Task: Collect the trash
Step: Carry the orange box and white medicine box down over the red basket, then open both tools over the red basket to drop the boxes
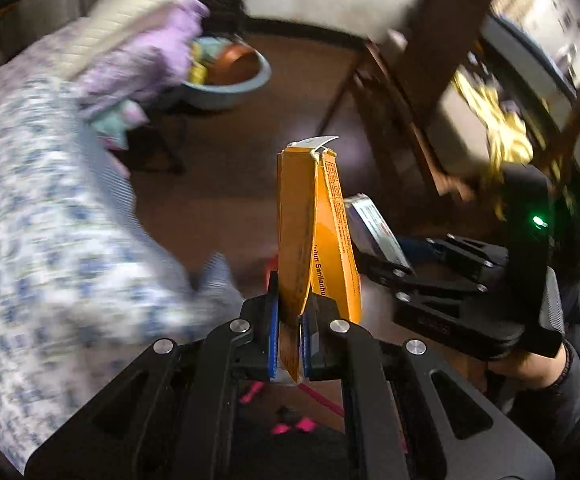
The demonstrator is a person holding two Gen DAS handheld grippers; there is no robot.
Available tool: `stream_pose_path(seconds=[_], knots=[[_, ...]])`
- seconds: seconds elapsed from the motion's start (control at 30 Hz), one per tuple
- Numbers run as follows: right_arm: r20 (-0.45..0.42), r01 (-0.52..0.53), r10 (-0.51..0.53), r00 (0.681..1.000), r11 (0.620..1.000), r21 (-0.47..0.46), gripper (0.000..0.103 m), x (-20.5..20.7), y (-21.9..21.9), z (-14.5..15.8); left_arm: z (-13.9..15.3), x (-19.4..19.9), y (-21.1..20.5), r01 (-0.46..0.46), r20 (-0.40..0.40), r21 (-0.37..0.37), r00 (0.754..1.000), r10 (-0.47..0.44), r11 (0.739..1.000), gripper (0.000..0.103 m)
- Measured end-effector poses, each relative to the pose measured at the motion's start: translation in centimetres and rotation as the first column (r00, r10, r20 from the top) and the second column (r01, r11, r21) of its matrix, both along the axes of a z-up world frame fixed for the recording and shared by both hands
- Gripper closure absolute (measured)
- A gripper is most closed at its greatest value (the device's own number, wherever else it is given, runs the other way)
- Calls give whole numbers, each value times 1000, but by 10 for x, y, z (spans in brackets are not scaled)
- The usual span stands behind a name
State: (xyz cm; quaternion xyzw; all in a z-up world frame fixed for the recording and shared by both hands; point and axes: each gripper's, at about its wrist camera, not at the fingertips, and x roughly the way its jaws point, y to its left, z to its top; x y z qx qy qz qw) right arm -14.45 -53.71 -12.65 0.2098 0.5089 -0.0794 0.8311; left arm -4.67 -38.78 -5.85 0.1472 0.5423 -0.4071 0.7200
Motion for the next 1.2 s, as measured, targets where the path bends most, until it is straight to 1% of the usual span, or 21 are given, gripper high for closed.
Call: stream_pose_path(seconds=[0.07,0.13,0.2,0.3,0.47,0.53,0.6,0.63,0.7,0.8,0.93,1.13,1.17,1.2], knots=[[-37,44,-43,998,999,26,60,-9,-17,-20,-16,-9,-26,43,-29,33,999,-42,999,93],[-69,85,-81,994,995,55,60,-16,-32,-40,-28,-15,-46,67,-53,64,997,-63,996,93],[-90,108,-102,991,992,70,60,-19,-39,-55,-40,-18,-62,84,-80,86,994,-77,993,93],[-121,140,-130,984,987,78,60,-24,-49,-76,-61,-25,-83,97,-87,140,992,-86,985,93],[-166,194,-173,971,973,120,60,-30,-66,-112,-92,-18,-97,83,-137,187,989,-58,979,93],[-187,215,-189,964,968,132,60,-30,-71,-126,-105,-16,-102,76,-144,206,989,-47,976,93],[-207,233,-200,958,961,150,60,-31,-75,-139,-116,-11,-104,70,-139,217,990,-40,974,93],[-221,244,-206,953,957,159,60,-32,-78,-148,-123,-7,-104,79,-134,210,990,-51,975,93],[-243,258,-213,946,951,172,60,-34,-79,-161,-128,-2,-107,100,-102,233,992,-78,967,93],[-267,277,-222,938,942,191,60,-35,-80,-176,-129,-2,-114,127,-122,209,987,-103,970,93],[-275,306,-243,930,927,215,60,-38,-85,-186,-137,-11,-120,173,-121,236,982,-148,956,93],[-287,332,-260,922,913,237,60,-38,-87,-193,-153,-15,-122,179,-161,276,977,-138,945,93],[-287,335,-262,921,910,245,60,-38,-88,-194,-154,-16,-123,178,-167,279,977,-134,944,90],[-286,337,-263,921,907,252,59,-39,-90,-194,-155,-17,-124,178,-173,283,976,-133,943,90]])
